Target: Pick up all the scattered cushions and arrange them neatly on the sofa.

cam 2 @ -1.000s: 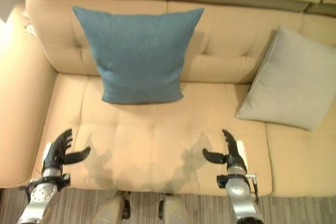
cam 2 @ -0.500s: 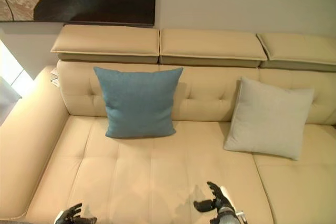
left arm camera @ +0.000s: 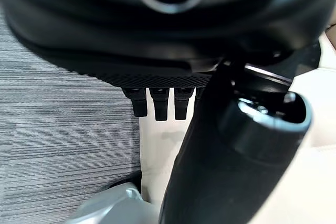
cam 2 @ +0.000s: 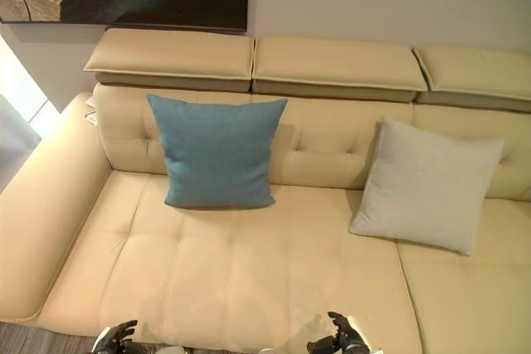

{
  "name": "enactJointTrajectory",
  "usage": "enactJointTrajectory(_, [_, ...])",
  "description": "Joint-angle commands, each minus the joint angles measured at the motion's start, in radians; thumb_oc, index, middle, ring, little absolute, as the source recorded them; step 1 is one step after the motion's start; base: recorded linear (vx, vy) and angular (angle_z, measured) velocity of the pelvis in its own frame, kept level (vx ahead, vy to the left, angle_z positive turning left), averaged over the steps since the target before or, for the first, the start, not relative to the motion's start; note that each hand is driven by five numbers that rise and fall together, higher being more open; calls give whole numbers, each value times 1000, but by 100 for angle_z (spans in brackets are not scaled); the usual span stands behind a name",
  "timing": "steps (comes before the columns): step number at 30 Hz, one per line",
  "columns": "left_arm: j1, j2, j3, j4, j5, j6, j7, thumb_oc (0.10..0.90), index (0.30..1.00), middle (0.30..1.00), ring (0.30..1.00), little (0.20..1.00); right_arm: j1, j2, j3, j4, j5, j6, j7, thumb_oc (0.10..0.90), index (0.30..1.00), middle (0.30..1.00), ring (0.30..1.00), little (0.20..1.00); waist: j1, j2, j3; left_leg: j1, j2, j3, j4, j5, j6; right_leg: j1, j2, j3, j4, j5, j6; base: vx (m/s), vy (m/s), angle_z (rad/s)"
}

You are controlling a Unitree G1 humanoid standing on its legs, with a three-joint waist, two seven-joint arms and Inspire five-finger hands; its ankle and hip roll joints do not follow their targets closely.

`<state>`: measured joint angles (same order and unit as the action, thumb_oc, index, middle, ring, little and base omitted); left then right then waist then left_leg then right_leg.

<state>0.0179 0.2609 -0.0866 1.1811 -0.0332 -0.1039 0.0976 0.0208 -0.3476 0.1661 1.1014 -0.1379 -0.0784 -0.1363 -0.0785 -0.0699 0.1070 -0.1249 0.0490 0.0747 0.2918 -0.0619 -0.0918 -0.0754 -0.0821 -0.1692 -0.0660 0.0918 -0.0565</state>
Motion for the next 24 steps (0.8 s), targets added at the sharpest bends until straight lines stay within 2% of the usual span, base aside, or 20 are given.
enactJointTrajectory(1, [-2, 10, -16, -6, 33, -17, 6, 800, 900, 900, 900, 900, -48, -9, -8, 61, 24, -6, -18, 800, 900, 900, 900, 900, -22, 13, -41, 144, -12, 8, -82, -117, 29, -32, 39, -3, 54, -117, 127, -23, 100, 28])
enactJointTrajectory(4, [-3, 7, -24, -6, 42, -15, 9, 800, 900, 900, 900, 900, -53, -5, -8, 73, 22, -2, -17, 800, 900, 900, 900, 900, -25, 16, -44, 159, -25, 2, -130, -131, 32, -40, 35, -3, 58, -105, 133, -35, 95, 31])
enactJointTrajectory(7, [-24, 12, -32, -7, 40, -18, 12, 800, 900, 900, 900, 900, -68, 9, 1, 95, 16, 10, -19, 800, 900, 900, 900, 900, -26, 12, -36, 168, -55, -8, -224, -127, 51, -90, 17, 3, 50, -38, 162, -146, 158, -4])
enactJointTrajectory(9, [-31, 13, -28, -4, 31, -19, 14, 800, 900, 900, 900, 900, -78, 13, 1, 102, 18, 17, -24, 800, 900, 900, 900, 900, -18, 5, -26, 155, -76, -26, -233, -120, 61, -111, 10, 8, 42, -14, 176, -164, 117, -8])
enactJointTrajectory(13, [-35, 19, -16, 4, 21, -18, 16, 800, 900, 900, 900, 900, -93, 18, 8, 103, 9, 25, -21, 800, 900, 900, 900, 900, -6, -4, -10, 132, -94, -37, -230, -113, 78, -138, -6, 14, 60, -5, 195, -165, 81, -13])
enactJointTrajectory(15, [-38, 25, -12, 7, 10, -16, 18, 800, 900, 900, 900, 900, -106, 22, 13, 108, 2, 31, -20, 800, 900, 900, 900, 900, -4, -4, 8, 108, -94, -43, -217, -103, 89, -168, -12, 46, 127, -23, 206, -215, 63, -17])
enactJointTrajectory(16, [-41, 33, -10, 11, 5, -14, 20, 800, 900, 900, 900, 900, -110, 22, 17, 111, 2, 34, -19, 800, 900, 900, 900, 900, 5, 3, 23, 83, -88, -41, -204, -93, 102, -171, -4, 85, 210, -66, 205, -231, 75, -12])
enactJointTrajectory(17, [-42, 34, -10, 11, 5, -14, 20, 800, 900, 900, 900, 900, -110, 23, 17, 111, 2, 34, -19, 800, 900, 900, 900, 900, 4, 1, 21, 80, -90, -41, -205, -90, 102, -174, -5, 85, 209, -64, 205, -260, 78, -16])
enactJointTrajectory(18, [-39, 35, -10, 19, 6, -9, 21, 800, 900, 900, 900, 900, -109, 25, 20, 121, 3, 33, -22, 800, 900, 900, 900, 900, 19, 10, 18, 70, -79, -36, -210, -77, 111, -143, -4, 90, 281, -107, 186, -114, 27, -18])
enactJointTrajectory(21, [-38, 35, -8, 23, 3, -7, 19, 800, 900, 900, 900, 900, -106, 28, 19, 132, 5, 34, -16, 800, 900, 900, 900, 900, 31, 12, 1, 61, -76, -39, -225, -62, 113, -104, -1, 100, 300, -136, 181, -85, -6, -12])
enactJointTrajectory(22, [-34, 34, -10, 24, 4, -8, 18, 800, 900, 900, 900, 900, -100, 31, 19, 140, 2, 34, -18, 800, 900, 900, 900, 900, 47, 4, -20, 51, -80, -34, -231, -57, 109, -43, -7, 101, 260, -146, 184, -37, -38, -1])
enactJointTrajectory(24, [-28, 32, -13, 24, 6, -6, 19, 800, 900, 900, 900, 900, -98, 33, 21, 145, -2, 37, -18, 800, 900, 900, 900, 900, 54, -3, -27, 54, -82, -31, -238, -53, 107, -28, -6, 101, 233, -145, 181, -4, -66, -6])
